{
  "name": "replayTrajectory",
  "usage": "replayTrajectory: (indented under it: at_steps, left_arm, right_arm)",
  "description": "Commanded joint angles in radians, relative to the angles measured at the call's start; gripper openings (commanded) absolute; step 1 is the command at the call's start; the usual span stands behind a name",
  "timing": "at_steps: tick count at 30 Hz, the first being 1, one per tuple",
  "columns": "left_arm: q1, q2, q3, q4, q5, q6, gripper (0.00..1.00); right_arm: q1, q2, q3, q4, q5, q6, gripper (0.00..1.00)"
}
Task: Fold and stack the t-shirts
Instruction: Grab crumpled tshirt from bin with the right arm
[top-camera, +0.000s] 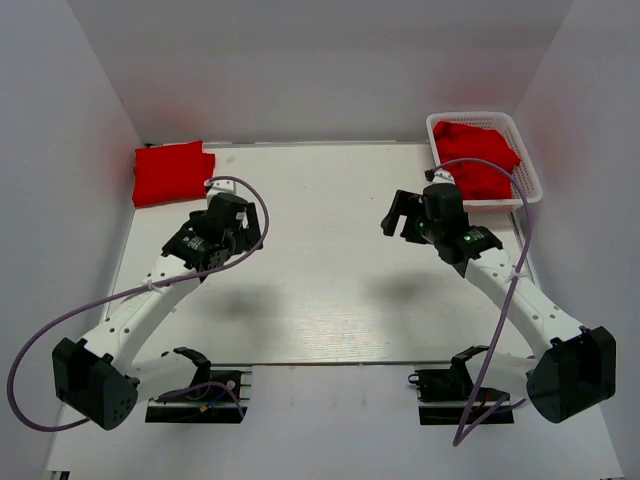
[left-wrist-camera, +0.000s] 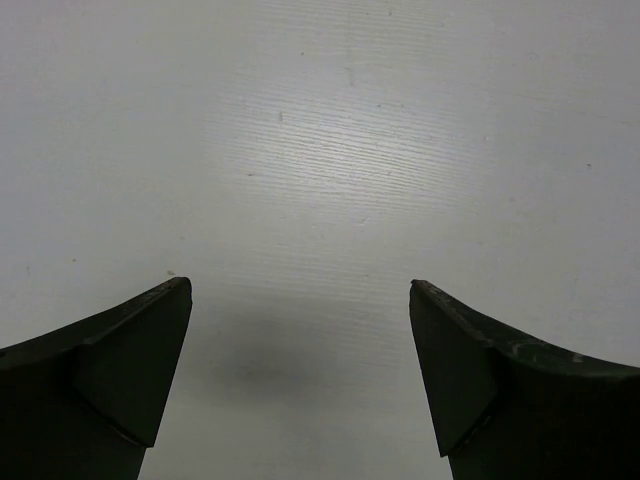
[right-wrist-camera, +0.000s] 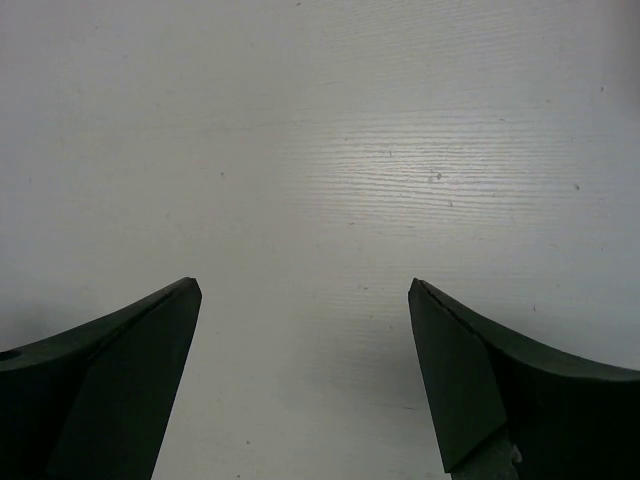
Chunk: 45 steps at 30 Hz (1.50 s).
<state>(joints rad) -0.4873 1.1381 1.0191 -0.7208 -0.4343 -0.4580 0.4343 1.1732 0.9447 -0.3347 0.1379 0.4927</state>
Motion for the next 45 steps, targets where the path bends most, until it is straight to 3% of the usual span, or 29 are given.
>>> replayTrajectory:
  at_steps: [1, 8, 10, 14, 15, 16, 18, 19, 20, 22, 28, 33, 38, 45]
  left_arm:
    - [-0.004, 0.000, 0.006, -0.037, -0.060, -0.019, 1.00]
    - [0.006, 0.058, 0.027, -0.037, -0.049, -0.010, 1.00]
    - [0.006, 0.071, 0.036, -0.037, -0.049, -0.010, 1.00]
    - [0.015, 0.083, 0.049, -0.046, -0.087, -0.010, 1.00]
    - [0.015, 0.083, 0.049, -0.046, -0.105, -0.010, 1.00]
    - [0.015, 0.094, 0.049, -0.046, -0.135, -0.027, 1.00]
    - [0.015, 0.107, 0.049, -0.055, -0.135, -0.027, 1.00]
    - [0.015, 0.120, 0.049, -0.045, -0.114, -0.027, 1.00]
    - [0.015, 0.120, 0.049, -0.045, -0.113, -0.027, 1.00]
    - [0.015, 0.140, 0.049, -0.045, -0.125, -0.060, 1.00]
    - [0.015, 0.172, 0.049, -0.009, -0.138, -0.050, 1.00]
    - [0.015, 0.207, 0.068, 0.000, -0.147, -0.039, 1.00]
    - [0.015, 0.272, 0.081, 0.000, -0.147, -0.039, 1.00]
    - [0.015, 0.347, 0.124, 0.000, -0.107, -0.030, 1.00]
  right_arm:
    - [0.001, 0.008, 0.049, 0.063, -0.024, -0.055, 0.90]
    - [-0.005, 0.107, 0.135, 0.111, 0.104, -0.076, 0.90]
    - [-0.014, 0.184, 0.250, 0.085, 0.170, -0.068, 0.90]
    - [-0.074, 0.461, 0.626, -0.138, 0.284, -0.101, 0.90]
    - [-0.084, 0.501, 0.678, -0.159, 0.275, -0.129, 0.90]
    - [-0.098, 0.540, 0.841, -0.197, 0.269, -0.143, 0.90]
    - [-0.143, 0.689, 0.951, -0.259, 0.250, -0.179, 0.90]
    - [-0.198, 0.829, 1.171, -0.321, 0.259, -0.193, 0.90]
    - [-0.198, 0.859, 1.277, -0.322, 0.253, -0.194, 0.90]
    - [-0.258, 0.910, 1.347, -0.345, 0.244, -0.197, 0.90]
    - [-0.364, 0.948, 1.203, -0.023, 0.226, -0.299, 0.90]
    - [-0.424, 1.092, 1.330, -0.052, 0.220, -0.303, 0.90]
    - [-0.479, 1.132, 1.274, 0.005, 0.059, -0.292, 0.80]
    - [-0.506, 1.223, 1.255, 0.034, -0.018, -0.252, 0.73]
